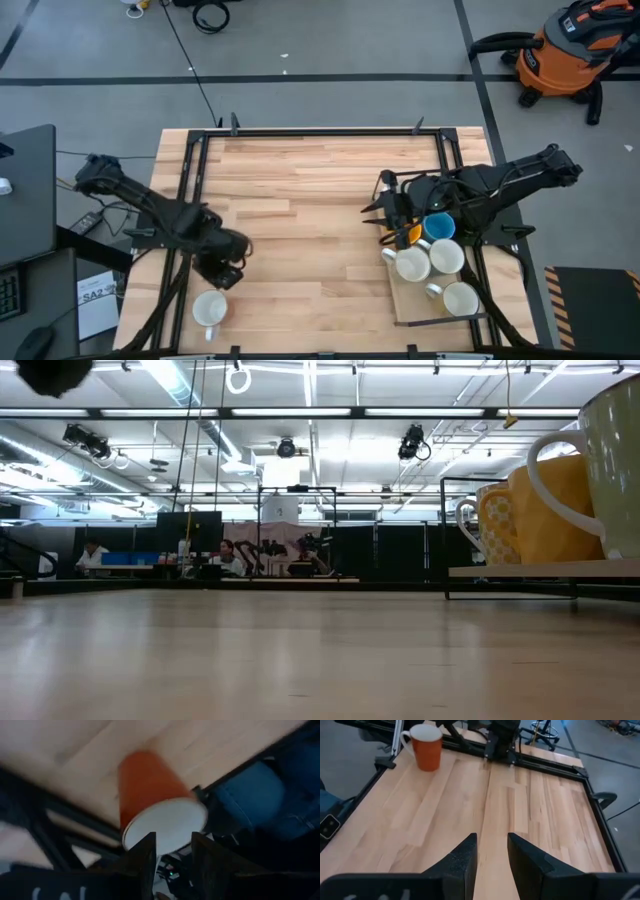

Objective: Place coffee mugs
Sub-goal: Put the brown mug on the shelf

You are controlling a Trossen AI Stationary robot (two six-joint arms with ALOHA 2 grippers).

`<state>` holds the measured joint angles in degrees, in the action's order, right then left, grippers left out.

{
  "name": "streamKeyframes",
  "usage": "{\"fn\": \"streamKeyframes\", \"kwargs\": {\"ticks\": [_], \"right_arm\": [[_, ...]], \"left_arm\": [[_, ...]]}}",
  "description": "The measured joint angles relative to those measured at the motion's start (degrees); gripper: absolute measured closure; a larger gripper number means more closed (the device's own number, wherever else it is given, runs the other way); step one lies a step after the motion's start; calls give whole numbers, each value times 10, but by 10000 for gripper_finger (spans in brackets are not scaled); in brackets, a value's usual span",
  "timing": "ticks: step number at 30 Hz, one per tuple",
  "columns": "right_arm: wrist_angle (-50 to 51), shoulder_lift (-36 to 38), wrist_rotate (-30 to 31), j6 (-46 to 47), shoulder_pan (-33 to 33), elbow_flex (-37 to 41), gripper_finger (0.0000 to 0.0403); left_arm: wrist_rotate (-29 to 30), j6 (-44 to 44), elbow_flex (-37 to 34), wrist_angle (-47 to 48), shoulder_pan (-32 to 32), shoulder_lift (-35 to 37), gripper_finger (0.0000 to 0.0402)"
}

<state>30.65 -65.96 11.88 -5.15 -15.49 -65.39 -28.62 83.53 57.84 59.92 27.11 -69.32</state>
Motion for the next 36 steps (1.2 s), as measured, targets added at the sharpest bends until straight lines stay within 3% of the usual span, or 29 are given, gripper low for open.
{"fn": "streamKeyframes", "kwargs": {"ticks": [8, 16, 21, 36], "right_arm": [[-1, -19, -2, 0, 0, 0, 290], [2, -31, -2, 0, 0, 0, 290], [0, -34, -2, 0, 0, 0, 290], [0, -34, -2, 0, 0, 0, 290]], "left_arm": [[16, 243, 0, 0, 135, 0, 271], [71, 406, 0, -1, 238, 0, 271], [125, 441, 0, -1, 266, 0, 271], [149, 445, -1, -1, 269, -68, 271]]}}
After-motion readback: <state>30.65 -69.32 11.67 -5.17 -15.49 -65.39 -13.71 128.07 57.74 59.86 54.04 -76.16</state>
